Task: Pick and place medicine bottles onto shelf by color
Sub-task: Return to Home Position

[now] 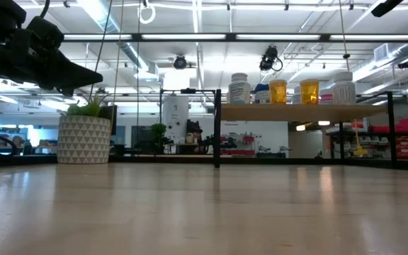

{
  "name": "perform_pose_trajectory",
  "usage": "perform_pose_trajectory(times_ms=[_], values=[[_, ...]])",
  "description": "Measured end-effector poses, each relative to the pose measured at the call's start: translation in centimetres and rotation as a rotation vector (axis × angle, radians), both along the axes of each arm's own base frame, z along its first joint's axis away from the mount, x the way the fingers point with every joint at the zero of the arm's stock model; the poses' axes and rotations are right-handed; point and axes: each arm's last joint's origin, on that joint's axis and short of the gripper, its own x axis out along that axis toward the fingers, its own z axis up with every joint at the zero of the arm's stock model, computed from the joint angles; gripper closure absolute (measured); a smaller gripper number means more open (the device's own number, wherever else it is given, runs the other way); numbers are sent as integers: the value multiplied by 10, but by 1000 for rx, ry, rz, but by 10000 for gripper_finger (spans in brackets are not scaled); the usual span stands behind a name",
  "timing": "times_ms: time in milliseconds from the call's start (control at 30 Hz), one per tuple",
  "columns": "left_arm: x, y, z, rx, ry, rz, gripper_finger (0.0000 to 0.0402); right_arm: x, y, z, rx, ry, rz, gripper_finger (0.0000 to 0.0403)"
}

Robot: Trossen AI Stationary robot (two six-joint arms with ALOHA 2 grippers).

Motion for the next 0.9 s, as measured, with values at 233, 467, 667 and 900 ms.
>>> perform_pose_trajectory(times_ms=[233,467,667,900], values=[[0,0,0,0,0,0,368,0,0,0,0,0,0,390],[0,0,0,0,0,0,373,0,0,0,0,0,0,390],[0,0,0,0,0,0,364,0,0,0,0,0,0,390],[0,0,0,0,0,0,367,0,0,0,0,0,0,390]])
